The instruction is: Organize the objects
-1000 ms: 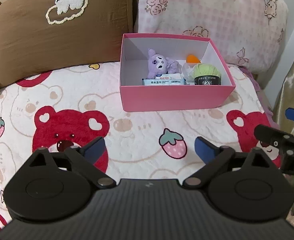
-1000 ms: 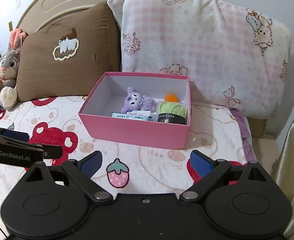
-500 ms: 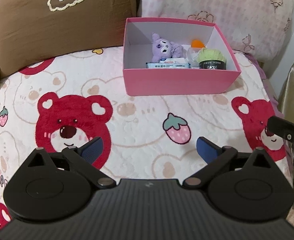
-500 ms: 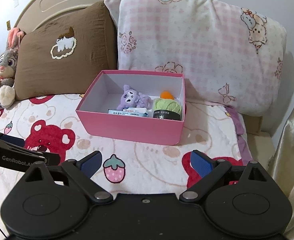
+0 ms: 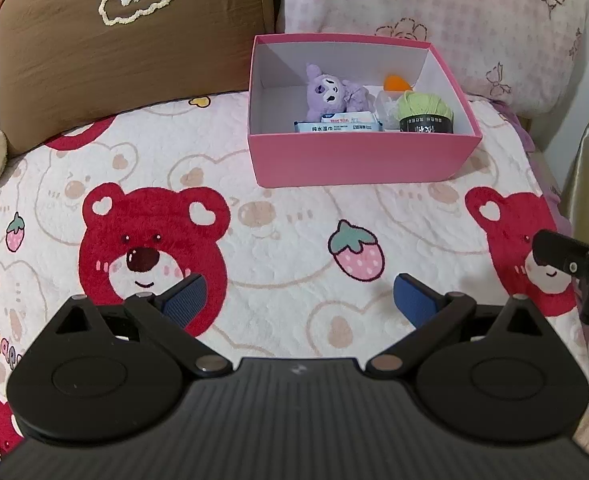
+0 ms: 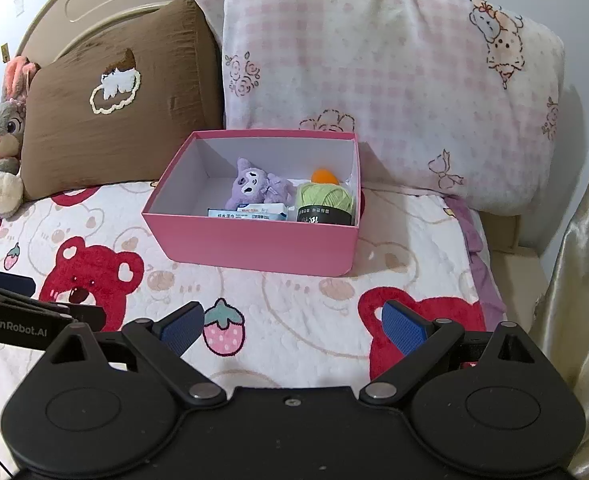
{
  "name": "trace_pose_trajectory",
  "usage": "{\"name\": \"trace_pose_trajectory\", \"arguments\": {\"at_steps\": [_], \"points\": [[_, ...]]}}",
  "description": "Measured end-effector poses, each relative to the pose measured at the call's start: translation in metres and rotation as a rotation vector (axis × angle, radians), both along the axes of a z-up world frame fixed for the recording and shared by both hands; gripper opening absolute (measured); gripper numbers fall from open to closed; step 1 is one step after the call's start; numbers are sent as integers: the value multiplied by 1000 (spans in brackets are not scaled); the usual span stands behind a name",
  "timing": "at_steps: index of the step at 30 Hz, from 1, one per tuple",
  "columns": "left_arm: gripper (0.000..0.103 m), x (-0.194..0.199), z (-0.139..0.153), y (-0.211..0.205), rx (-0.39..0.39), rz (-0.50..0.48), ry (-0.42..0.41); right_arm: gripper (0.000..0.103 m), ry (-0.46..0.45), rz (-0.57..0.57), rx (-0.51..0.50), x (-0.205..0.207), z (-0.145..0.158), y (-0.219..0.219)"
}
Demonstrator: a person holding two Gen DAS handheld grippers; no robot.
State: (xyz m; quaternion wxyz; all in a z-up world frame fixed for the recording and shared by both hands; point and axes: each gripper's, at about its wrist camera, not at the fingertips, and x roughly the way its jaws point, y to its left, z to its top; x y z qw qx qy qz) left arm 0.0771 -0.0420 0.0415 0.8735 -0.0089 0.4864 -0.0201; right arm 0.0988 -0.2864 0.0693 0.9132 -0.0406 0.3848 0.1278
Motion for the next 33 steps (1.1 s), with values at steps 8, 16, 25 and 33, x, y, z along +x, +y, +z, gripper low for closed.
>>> {"name": "trace_pose_trajectory", "arguments": {"at_steps": [8, 16, 25, 33], "points": [[101, -1, -2, 0, 8, 3, 5, 98, 24, -9, -6, 2, -3, -1], [101, 1, -3, 2, 15, 8, 12, 98, 33, -11, -15, 1, -4, -2], [101, -1, -2, 1, 16, 7, 6, 98, 41, -5, -30, 2, -5, -2], [101, -3, 1, -2, 30, -24, -1, 98, 42, -3, -36, 0, -6, -1]]}}
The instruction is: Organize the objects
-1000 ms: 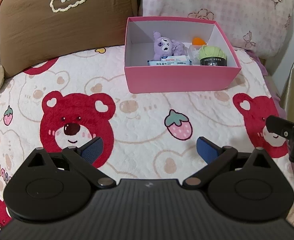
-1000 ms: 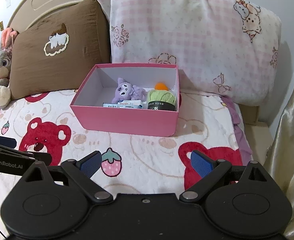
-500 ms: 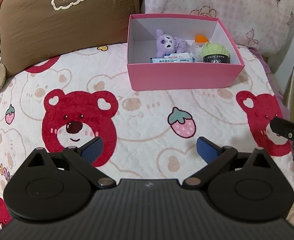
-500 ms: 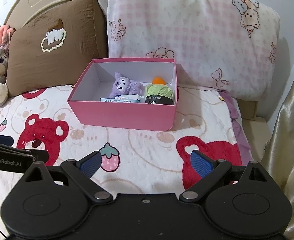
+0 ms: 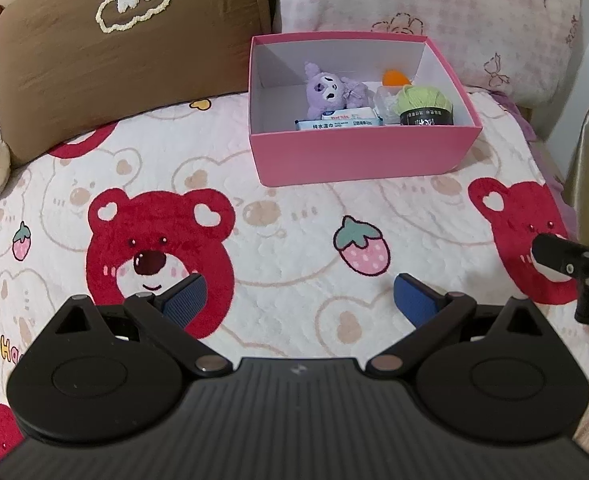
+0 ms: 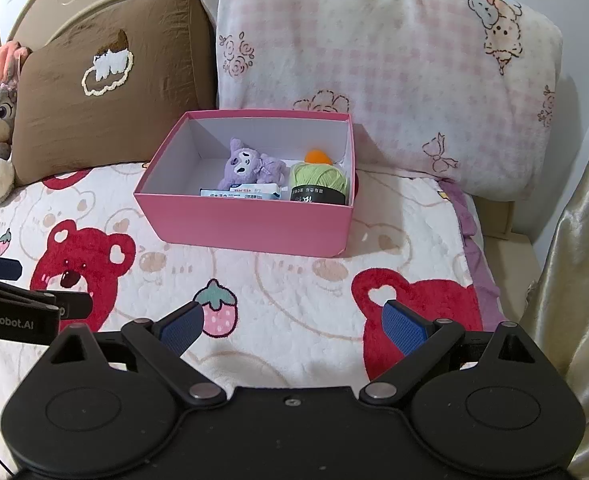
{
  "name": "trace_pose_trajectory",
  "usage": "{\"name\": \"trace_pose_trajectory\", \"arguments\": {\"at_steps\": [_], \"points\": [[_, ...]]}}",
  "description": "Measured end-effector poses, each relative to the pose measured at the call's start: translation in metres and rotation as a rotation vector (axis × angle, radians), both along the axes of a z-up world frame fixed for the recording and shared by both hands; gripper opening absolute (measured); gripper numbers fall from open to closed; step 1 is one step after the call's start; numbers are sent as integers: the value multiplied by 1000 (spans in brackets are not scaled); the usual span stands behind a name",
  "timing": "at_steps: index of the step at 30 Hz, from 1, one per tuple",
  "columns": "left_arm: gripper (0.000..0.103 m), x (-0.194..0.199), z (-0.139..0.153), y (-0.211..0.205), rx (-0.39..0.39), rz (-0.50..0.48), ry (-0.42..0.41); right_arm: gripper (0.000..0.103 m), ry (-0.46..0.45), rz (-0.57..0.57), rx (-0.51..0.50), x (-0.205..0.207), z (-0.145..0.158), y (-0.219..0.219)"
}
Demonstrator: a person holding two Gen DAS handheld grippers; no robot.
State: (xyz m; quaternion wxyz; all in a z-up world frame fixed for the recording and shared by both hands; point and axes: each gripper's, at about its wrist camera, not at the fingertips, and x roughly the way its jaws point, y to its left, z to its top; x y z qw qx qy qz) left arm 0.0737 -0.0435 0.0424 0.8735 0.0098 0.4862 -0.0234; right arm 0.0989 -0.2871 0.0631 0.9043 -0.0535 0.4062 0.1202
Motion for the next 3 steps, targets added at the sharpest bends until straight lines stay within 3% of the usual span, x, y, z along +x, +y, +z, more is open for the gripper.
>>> {"name": "trace_pose_trajectory", "arguments": {"at_steps": [3], "points": [[101, 1, 0, 1, -3, 3, 5, 98, 0, 1, -3, 0, 0, 0]]}}
